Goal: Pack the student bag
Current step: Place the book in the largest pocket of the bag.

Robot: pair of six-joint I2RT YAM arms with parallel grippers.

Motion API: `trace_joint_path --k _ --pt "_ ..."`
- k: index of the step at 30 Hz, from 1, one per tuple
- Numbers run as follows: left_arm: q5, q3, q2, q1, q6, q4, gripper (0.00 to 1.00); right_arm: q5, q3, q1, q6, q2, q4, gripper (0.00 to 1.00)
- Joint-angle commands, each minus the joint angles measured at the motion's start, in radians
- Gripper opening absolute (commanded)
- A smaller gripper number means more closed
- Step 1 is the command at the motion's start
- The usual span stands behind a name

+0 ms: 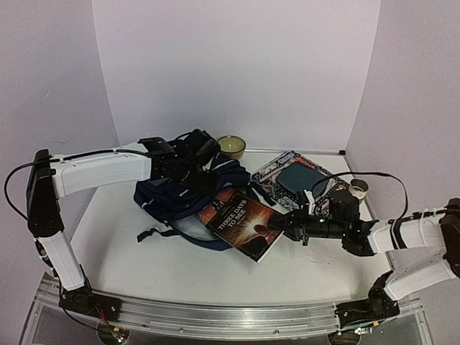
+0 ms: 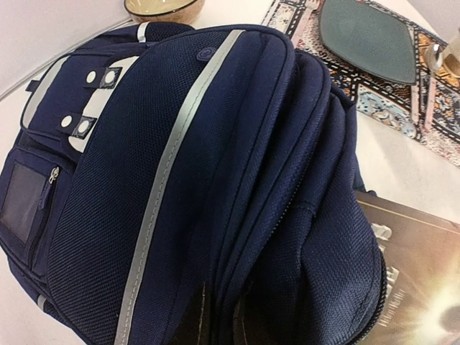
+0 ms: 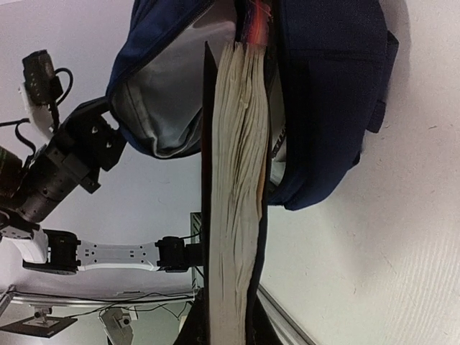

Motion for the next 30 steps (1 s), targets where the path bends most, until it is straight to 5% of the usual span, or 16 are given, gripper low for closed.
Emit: trace_joint_path --k 1,30 --pt "0.086 0.009 -0.157 -0.009 -0.055 0.100 0.00 0.013 0.117 0.004 0.045 0.074 0.266 0.00" --pt "0.295 -0.236 -0.369 -0.009 -0.093 0.233 0.00 0.181 0.596 0.150 0.064 0.591 0.104 0.00"
